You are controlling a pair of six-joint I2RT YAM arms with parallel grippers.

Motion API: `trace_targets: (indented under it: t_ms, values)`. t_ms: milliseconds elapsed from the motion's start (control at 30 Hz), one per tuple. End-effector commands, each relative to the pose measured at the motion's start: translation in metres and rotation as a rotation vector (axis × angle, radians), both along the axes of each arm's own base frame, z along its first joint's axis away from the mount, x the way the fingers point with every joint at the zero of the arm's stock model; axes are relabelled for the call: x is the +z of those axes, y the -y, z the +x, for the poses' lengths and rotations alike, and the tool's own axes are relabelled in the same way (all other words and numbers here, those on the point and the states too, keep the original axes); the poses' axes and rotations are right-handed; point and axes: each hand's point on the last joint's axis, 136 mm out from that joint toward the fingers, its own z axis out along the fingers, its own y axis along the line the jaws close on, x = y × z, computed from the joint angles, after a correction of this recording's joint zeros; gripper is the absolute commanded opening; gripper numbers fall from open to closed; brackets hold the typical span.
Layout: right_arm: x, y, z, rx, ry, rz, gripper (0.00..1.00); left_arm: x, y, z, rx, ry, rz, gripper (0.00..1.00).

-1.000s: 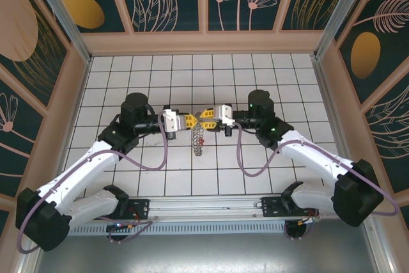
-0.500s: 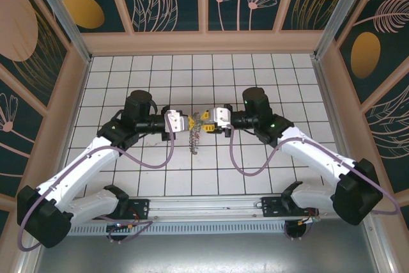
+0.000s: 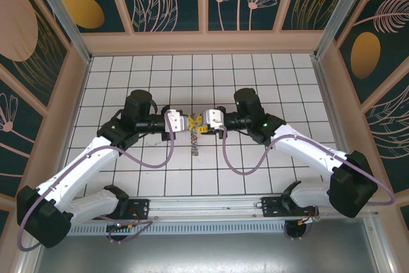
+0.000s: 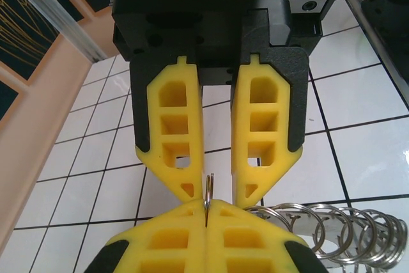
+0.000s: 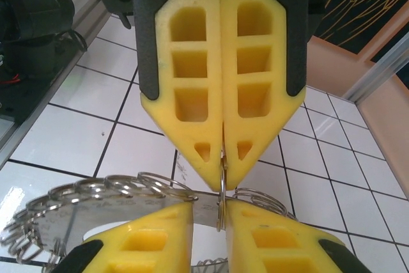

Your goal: Put the keys on the keyring

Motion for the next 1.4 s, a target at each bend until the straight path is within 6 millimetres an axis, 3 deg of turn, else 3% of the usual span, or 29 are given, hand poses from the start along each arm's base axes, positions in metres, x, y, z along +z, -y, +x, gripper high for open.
trace_targets:
  t_ms: [0,100,467,533,633,700,800,1233,1367]
  values:
    - [0.020,-0.007,-0.002,0.021,0.032,0.047,0.20,0.018,0.004,-0.001,-0.021,0.027,-0.034,0.00]
    - [0.020,-0.007,-0.001,0.019,0.030,0.042,0.09,0.018,0.004,-0.001,-0.019,0.026,-0.033,0.00]
    - [0.017,-0.009,0.000,0.013,0.017,0.028,0.12,0.013,0.002,-0.002,-0.018,0.005,-0.003,0.00]
    - [0.017,-0.009,-0.001,0.014,0.021,0.023,0.00,0.012,0.002,-0.002,-0.020,0.003,0.007,0.00]
    - [0.014,-0.008,-0.004,0.027,0.029,0.028,0.00,0.018,0.002,0.003,0.011,0.012,-0.025,0.00]
    - [0.018,-0.007,-0.003,0.008,0.022,0.071,0.00,0.025,0.002,0.003,0.026,0.023,-0.069,0.21]
    - [0.034,-0.005,-0.007,0.011,0.009,0.170,0.00,0.034,0.001,-0.001,0.038,0.044,-0.139,0.27]
    - [0.068,0.008,-0.017,0.080,-0.049,0.353,0.00,0.028,-0.007,-0.006,0.067,-0.029,-0.190,0.35]
    - [0.067,0.007,-0.019,0.098,-0.051,0.348,0.00,0.032,-0.005,-0.006,0.048,-0.035,-0.200,0.30]
